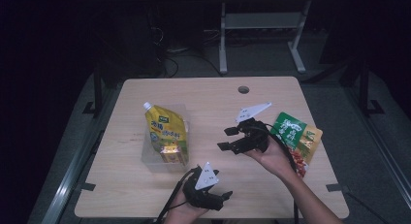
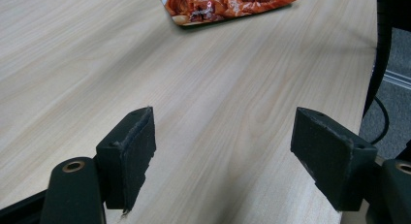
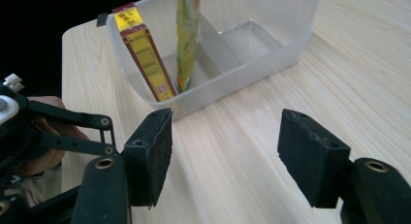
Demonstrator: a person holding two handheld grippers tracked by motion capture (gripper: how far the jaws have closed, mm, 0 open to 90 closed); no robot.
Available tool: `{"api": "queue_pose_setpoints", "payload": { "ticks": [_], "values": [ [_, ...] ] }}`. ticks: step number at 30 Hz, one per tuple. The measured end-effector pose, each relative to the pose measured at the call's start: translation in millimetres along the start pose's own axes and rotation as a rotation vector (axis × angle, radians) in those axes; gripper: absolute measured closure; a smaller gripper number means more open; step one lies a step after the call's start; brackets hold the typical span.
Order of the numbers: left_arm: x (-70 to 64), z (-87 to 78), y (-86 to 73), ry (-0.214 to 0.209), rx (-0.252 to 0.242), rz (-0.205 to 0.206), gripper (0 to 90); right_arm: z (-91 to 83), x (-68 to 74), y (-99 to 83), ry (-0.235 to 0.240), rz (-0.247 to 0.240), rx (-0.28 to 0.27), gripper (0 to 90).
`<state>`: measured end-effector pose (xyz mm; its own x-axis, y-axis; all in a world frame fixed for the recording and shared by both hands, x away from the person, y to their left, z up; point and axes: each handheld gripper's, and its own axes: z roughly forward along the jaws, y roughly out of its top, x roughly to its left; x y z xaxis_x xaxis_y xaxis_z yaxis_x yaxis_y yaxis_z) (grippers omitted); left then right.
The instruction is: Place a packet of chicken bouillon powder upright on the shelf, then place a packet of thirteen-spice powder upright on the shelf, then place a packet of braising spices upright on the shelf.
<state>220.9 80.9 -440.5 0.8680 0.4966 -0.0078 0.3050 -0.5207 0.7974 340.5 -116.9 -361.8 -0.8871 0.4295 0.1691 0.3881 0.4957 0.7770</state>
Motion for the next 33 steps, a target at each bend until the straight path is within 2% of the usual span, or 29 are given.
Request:
{"api": "queue_pose_setpoints", "payload": {
  "ticks": [8,10,14,17,19,25,33],
  "values": [
    [-0.9,-0.1,0.3,-0.004,0.000,-0.001,23.6,-15.4,-9.9,-18.9,-0.038,0.044,0.009,33.9],
    [-0.6,0.0,0.3,-0.003,-0.005,0.001,23.6,-21.0,-13.0,-24.8,-0.051,0.057,0.020,33.3],
    [-0.2,-0.2,1.0,-0.007,-0.010,-0.004,23.5,-34.8,-18.3,-37.6,-0.081,0.087,0.010,32.4],
    [0.2,-0.6,2.0,-0.009,0.006,0.008,23.7,-42.2,-20.8,-44.3,-0.098,0.101,0.018,31.6],
    [0.3,1.1,2.9,-0.014,-0.003,-0.002,23.7,-48.5,-22.1,-49.4,-0.118,0.108,0.021,31.4],
    [2.1,3.5,7.7,-0.018,0.009,0.009,24.6,-63.6,-26.5,-61.1,-0.151,0.145,0.023,30.1],
    [6.5,10.6,15.4,-0.016,-0.005,-0.006,27.8,-79.4,-31.8,-76.3,-0.211,0.188,0.029,29.3]
  ]
}}
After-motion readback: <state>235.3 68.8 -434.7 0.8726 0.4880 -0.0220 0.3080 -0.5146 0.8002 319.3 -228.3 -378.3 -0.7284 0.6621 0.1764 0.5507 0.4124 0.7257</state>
